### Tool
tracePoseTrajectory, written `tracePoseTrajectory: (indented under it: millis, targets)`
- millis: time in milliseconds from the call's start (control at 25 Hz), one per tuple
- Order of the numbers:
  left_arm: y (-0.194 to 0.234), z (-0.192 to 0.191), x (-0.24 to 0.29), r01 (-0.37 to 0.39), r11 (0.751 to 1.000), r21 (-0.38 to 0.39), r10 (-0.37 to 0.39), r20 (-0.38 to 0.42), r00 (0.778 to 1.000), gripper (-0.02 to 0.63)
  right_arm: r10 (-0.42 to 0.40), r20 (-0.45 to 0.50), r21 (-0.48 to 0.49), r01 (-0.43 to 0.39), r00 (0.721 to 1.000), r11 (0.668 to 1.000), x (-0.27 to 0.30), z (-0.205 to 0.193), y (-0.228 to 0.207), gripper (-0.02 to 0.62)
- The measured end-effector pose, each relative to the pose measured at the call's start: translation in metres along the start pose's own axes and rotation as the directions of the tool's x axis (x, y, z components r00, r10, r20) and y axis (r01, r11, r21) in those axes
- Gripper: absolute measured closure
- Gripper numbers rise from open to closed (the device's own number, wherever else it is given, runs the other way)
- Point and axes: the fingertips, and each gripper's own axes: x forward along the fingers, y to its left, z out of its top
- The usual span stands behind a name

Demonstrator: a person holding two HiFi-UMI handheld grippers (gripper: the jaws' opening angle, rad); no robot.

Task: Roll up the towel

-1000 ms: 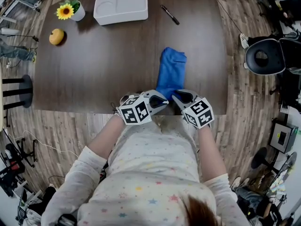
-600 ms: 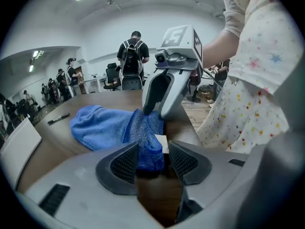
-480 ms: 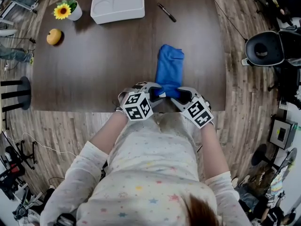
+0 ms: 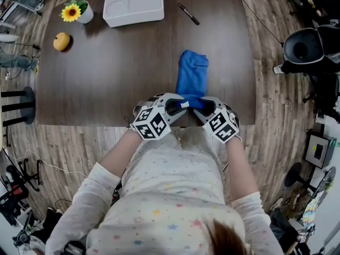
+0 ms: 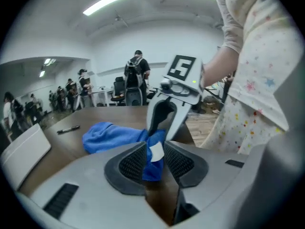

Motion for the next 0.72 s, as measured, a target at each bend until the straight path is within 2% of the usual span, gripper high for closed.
tracePoseTrajectory:
  millis: [120,240,400,520,600,720]
  targets:
    - [-0.015,-0.011,0.011,0.042,0.994,0.099,-0.034,-0.079,0.996,0.491,0.000,0.003,0.004,0.000,1.000,1.000,0.002,0.000,-0.001,0.436]
    - [-0.007,-0.025,0.020,0.018,0.998,0.066,-0.011,-0.113,0.994,0.491,-0.003,0.006,0.009,0.003,1.000,1.000,0.002,0.003,-0.002,0.437]
    - [-0.002,-0.029,0.026,0.014,0.998,0.059,-0.009,-0.086,0.996,0.491,-0.004,-0.001,-0.002,0.004,1.000,1.000,0.005,0.000,-0.003,0.437]
    - [-0.002,-0.027,0.027,0.037,0.999,0.032,-0.035,-0.062,0.997,0.499,-0.018,0.003,-0.026,0.018,1.000,0.999,0.005,0.001,-0.004,0.448]
    - [-0.002,-0.027,0.025,0.059,0.998,-0.002,-0.059,-0.052,0.997,0.529,-0.025,0.002,-0.040,0.026,1.000,0.999,0.004,0.001,-0.004,0.473]
    - [-0.005,-0.027,0.021,0.083,0.996,-0.021,-0.084,-0.060,0.995,0.549,-0.014,-0.005,-0.056,0.014,1.000,0.998,0.002,0.000,0.001,0.486]
